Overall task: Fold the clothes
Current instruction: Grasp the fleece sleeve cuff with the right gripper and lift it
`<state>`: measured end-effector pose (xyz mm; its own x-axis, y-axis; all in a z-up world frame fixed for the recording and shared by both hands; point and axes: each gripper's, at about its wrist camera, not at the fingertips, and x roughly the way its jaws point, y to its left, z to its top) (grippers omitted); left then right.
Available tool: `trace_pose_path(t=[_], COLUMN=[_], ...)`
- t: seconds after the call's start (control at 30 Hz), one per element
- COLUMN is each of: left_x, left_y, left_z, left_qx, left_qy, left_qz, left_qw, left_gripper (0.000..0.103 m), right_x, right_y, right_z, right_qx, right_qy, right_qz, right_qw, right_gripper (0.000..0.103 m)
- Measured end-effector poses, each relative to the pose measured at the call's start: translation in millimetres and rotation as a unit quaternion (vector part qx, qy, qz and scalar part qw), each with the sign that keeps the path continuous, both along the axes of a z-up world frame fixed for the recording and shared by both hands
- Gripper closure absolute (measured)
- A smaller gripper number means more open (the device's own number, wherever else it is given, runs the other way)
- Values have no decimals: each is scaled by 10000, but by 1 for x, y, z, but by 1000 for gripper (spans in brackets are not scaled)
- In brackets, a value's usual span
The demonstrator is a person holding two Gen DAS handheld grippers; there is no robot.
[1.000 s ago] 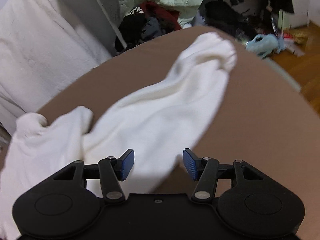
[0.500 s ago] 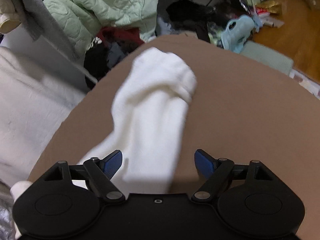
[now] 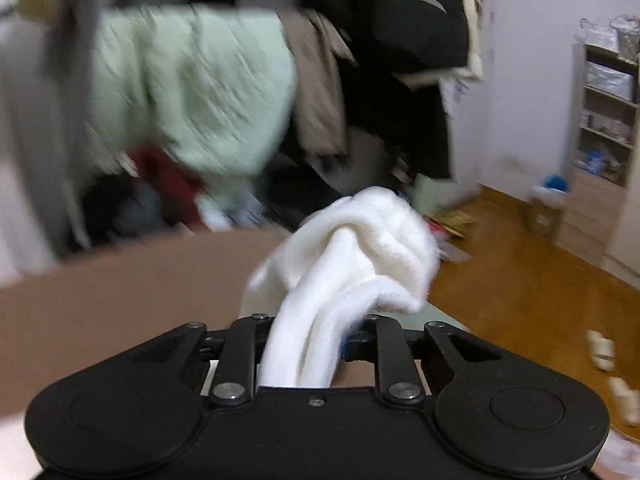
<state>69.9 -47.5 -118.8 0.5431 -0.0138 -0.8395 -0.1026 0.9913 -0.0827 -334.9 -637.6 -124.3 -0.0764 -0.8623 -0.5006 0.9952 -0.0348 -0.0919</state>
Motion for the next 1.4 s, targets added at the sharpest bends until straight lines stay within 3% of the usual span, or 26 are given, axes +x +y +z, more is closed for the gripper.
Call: trace_pose_path(t=[0.07, 0.1, 0.2, 0.23, 0.27, 0.33, 0.4, 0.43, 0.47, 0.5, 0.53, 0.63, 0.73, 0.77, 0.87, 0.9, 0.93, 1.0, 1.07, 1.13, 1.2, 1.33, 1.4], left_x=[-4, -5, -5, -5, -6, -8, -9, -9, -9, -8, -9, -9, -9, -9, -11, -13, -14, -18, -18, -14, -12, -12, -12], left_y=[-11, -15, -17, -17, -16, -15, -15, -16, -16, -17, -19, -24, -23, -22, -21, -23, -25, -31, -40, -48, -53, -46, -39], left_z=[-1, -1, 2, 3, 4, 7, 6, 4, 2, 1, 1, 1, 0, 0, 6, 9, 12, 17, 16, 10, 5, 7, 11], left_qx=[259, 326, 178, 97, 22, -95, -106, -101, -96, -76, -26, 58, -6, -40, -218, -259, -252, -198, -40, 71, 134, 137, -105], left_qy=[-21, -27, -35, -48, -70, -130, -112, -84, -56, -33, -28, -47, -47, -64, -275, -376, -480, -672, -713, -602, -481, -511, -531], left_qz=[-165, -226, -312, -328, -345, -372, -347, -333, -319, -314, -335, -427, -423, -405, -462, -518, -578, -704, -807, -874, -853, -822, -767], left_qw=[9995, 9992, 9993, 9994, 9994, 9992, 9993, 9994, 9994, 9995, 9994, 9991, 9991, 9991, 9983, 9976, 9969, 9951, 9942, 9943, 9951, 9952, 9956], left_gripper=[53, 52, 51, 51, 51, 51, 51, 51, 51, 51, 51, 47, 43, 43, 43, 43, 43, 43, 43, 43, 43, 43, 43], right_x=[-8, -12, -31, -32, -34, -39, -40, -40, -38, -38, -42, -68, -85, -83, -61, -61, -69, -95, -107, -113, -119, -130, -126], right_y=[-4, -8, -9, -6, -2, 18, 37, 42, 35, 26, 16, 10, 21, 26, 49, 49, 44, 30, 22, 41, 62, 91, 96], right_z=[-19, -25, -20, -13, -4, 26, 50, 56, 48, 38, 25, 10, 43, 53, 67, 68, 68, 60, 39, 26, 28, 48, 67], right_qx=[349, 619, 865, 883, 835, 252, -302, -419, -106, 293, 847, 1347, 861, 706, 406, 406, 523, 1255, 2374, 2469, 2303, 1595, 1132], right_qy=[360, 327, -303, -461, -636, -954, -871, -700, -429, -206, -189, -654, -1484, -1550, -1190, -1080, -1190, -1944, -2744, -3173, -3156, -2713, -2538], right_qz=[-218, -240, -371, -426, -471, -428, -450, -521, -676, -818, -926, -1315, -1542, -1469, -1410, -1490, -1538, -1299, -684, -418, -246, -334, 107], right_qw=[9985, 9973, 9951, 9941, 9934, 9942, 9947, 9953, 9967, 9960, 9919, 9799, 9730, 9744, 9820, 9821, 9795, 9642, 9294, 9147, 9202, 9486, 9605], right_gripper=[80, 77, 78, 87, 88, 90, 89, 81, 70, 49, 51, 52, 43, 43, 33, 24, 23, 22, 23, 23, 23, 23, 23])
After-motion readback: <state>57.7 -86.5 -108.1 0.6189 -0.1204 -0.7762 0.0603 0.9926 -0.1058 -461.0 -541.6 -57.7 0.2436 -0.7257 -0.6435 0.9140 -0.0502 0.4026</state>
